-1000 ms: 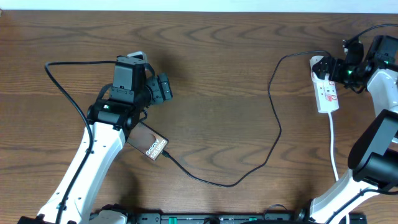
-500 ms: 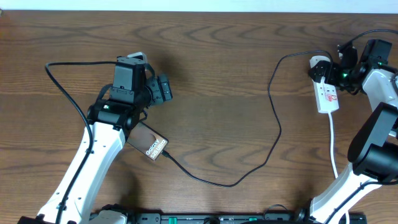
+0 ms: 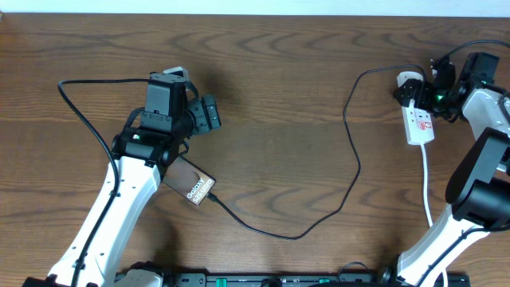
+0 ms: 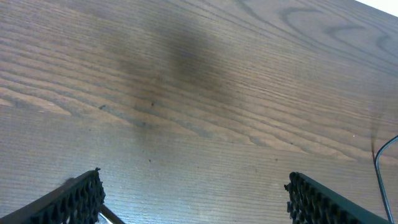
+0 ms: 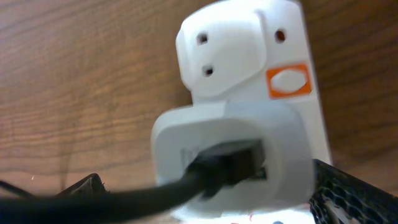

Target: Plug charger to phone and switch on socket

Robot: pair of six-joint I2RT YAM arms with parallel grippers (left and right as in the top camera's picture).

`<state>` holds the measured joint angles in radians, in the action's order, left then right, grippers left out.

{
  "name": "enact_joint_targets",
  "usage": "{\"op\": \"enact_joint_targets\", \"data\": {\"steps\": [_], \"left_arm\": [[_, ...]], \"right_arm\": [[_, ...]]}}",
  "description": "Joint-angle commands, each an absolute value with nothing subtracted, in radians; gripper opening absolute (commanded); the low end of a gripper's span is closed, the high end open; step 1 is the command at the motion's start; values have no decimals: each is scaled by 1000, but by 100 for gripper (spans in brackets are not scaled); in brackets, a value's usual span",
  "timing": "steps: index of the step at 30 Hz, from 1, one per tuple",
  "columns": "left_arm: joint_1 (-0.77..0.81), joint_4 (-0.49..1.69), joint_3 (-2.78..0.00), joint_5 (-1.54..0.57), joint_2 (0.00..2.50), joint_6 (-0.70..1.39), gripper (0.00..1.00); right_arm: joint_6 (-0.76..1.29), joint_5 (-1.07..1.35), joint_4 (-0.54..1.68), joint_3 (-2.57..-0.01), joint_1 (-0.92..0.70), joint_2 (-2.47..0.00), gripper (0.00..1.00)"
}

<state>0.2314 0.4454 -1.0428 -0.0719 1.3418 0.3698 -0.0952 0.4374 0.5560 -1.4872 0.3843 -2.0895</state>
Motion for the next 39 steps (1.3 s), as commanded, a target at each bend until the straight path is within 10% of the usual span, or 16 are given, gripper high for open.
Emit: {"op": "enact_joint_targets", "data": {"steps": [1,39], "left_arm": [[235,447,-1065,-59,1347,379,92],[235,447,-1065,-59,1347,379,92]], "right_arm": [[-71,485,575,-1481,365,-2140,99],[-57,395,684,-1590,320,-2138,96]]}}
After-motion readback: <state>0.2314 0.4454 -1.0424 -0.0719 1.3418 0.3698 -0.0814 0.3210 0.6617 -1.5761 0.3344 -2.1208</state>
